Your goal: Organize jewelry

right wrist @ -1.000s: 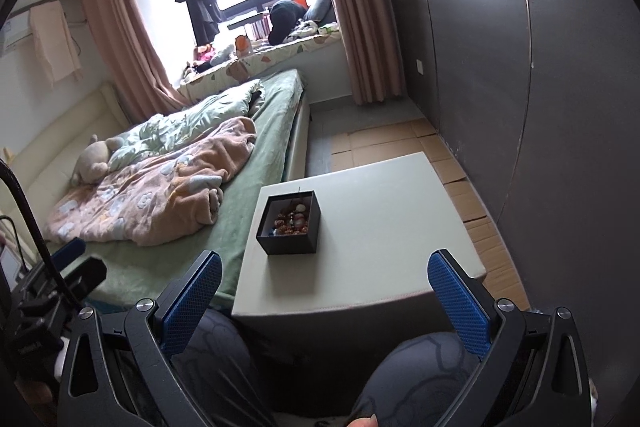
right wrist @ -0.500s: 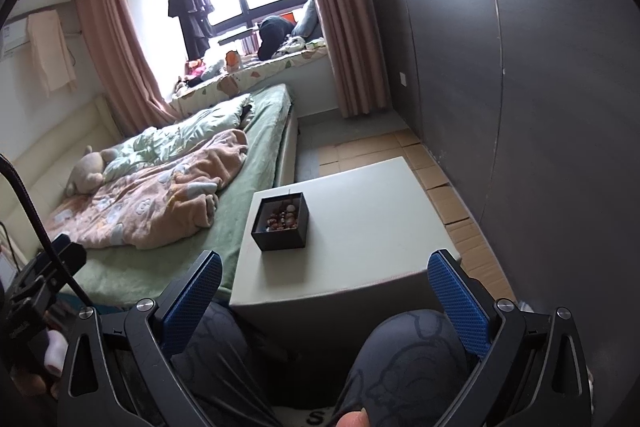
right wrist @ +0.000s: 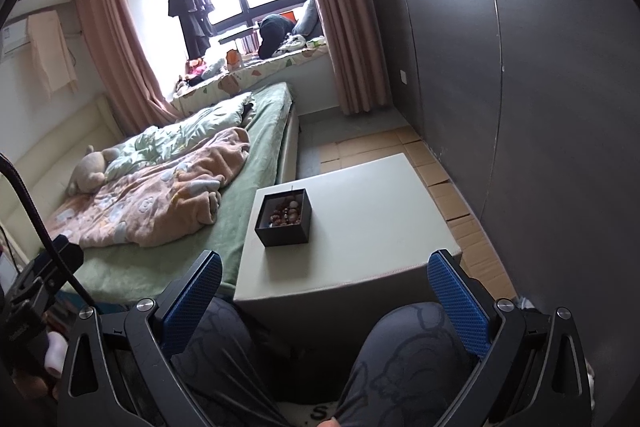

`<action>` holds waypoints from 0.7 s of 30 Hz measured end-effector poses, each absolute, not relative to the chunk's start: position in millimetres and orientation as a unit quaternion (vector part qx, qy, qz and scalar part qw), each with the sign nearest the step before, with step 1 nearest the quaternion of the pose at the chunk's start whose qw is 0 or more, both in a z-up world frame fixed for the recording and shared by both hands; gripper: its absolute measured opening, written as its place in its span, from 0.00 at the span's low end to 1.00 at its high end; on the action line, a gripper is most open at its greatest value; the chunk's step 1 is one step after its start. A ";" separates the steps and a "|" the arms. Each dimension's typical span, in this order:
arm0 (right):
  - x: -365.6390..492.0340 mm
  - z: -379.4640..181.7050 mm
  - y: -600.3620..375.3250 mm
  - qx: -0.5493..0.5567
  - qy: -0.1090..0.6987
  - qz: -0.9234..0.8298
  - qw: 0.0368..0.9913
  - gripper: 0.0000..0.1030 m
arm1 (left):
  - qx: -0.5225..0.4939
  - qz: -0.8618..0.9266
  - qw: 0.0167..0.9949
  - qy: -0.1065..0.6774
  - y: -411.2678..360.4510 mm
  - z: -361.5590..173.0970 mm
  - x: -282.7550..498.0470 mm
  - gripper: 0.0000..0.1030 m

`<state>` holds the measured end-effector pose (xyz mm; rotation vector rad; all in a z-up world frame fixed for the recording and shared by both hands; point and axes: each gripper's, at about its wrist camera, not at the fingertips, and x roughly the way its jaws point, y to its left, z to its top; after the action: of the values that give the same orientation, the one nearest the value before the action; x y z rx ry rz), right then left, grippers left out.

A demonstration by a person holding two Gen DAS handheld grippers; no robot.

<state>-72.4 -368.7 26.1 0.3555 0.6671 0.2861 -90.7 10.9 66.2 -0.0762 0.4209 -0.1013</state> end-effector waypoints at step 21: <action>-78.3 32.7 -364.4 0.167 0.318 0.140 0.923 1.00 | -0.047 -0.043 0.977 0.202 16.6 68.2 -99.3 0.99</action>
<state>-78.3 -364.4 32.7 0.3431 0.6519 0.2869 -99.3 16.6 68.2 -0.0941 0.4076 -0.0860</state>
